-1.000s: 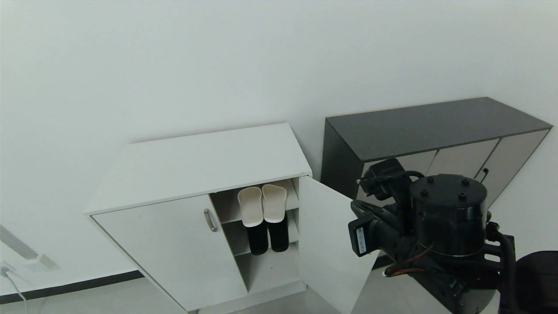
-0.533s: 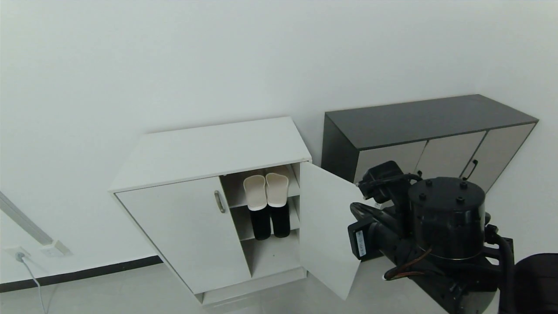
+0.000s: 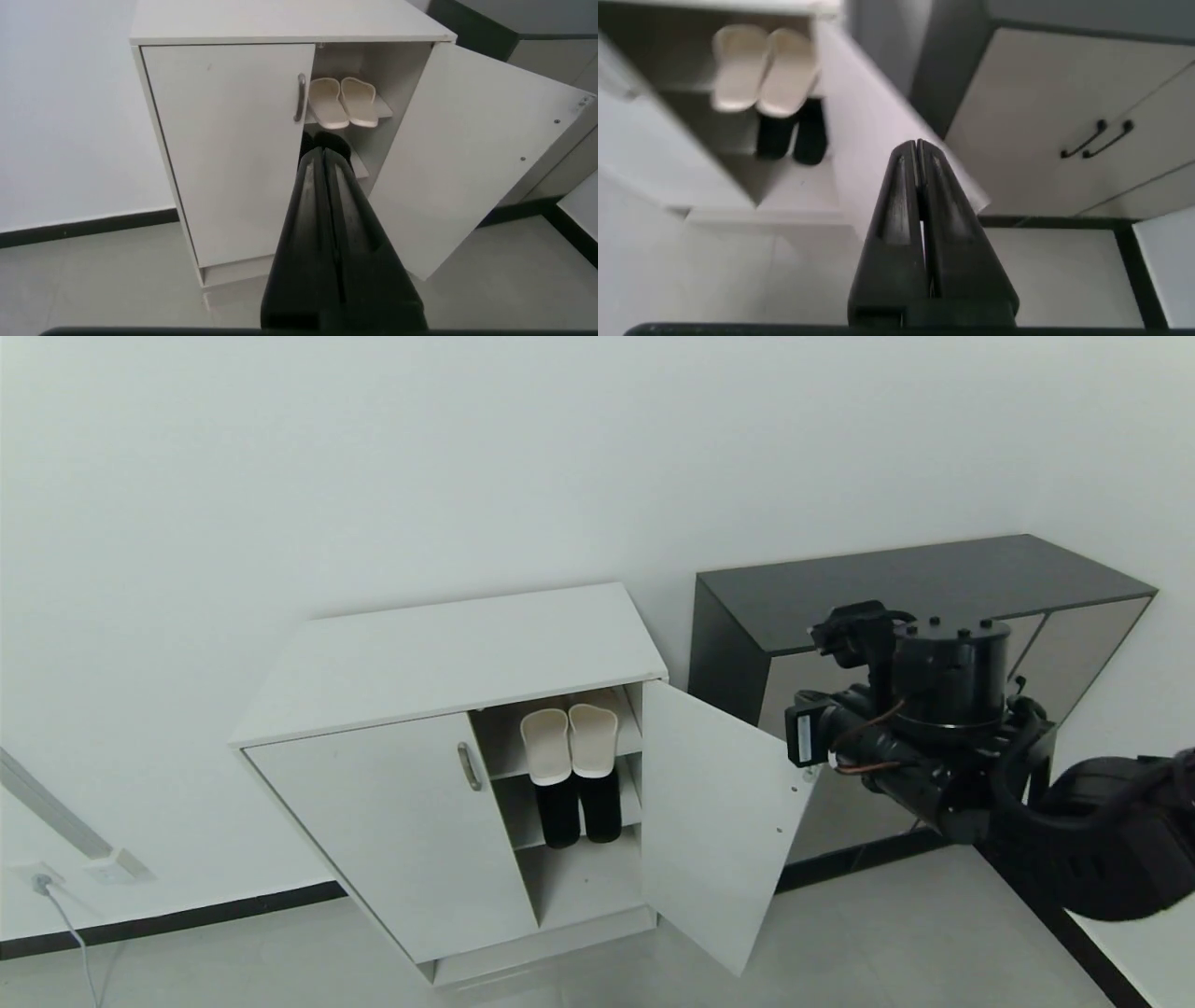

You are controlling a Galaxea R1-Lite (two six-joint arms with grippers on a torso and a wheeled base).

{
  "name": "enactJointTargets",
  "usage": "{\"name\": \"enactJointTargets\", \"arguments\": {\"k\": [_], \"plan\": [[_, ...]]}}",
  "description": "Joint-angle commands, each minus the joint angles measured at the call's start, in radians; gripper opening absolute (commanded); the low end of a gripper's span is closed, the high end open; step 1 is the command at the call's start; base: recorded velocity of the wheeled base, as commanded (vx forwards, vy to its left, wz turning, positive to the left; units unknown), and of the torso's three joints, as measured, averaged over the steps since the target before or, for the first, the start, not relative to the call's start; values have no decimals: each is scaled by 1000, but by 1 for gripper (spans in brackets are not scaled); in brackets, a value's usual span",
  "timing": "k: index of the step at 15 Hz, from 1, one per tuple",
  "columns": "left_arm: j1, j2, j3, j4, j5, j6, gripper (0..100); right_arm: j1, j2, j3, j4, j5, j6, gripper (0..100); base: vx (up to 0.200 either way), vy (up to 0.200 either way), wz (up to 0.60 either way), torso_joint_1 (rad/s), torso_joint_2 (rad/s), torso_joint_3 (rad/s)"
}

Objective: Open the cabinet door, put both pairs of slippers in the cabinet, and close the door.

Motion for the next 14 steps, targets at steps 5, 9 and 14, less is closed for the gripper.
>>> {"name": "enactJointTargets", "arguments": {"k": [5,9,14], "plan": [[0,1,0,0,0,0,0,-109,175,-230,148,89,92,0,0,0,0,0,0,0],[0,1,0,0,0,0,0,-141,267,-245,85,131,128,0,0,0,0,0,0,0],[0,1,0,0,0,0,0,-166,344,-251,8,137,132,0,0,0,0,0,0,0]]}}
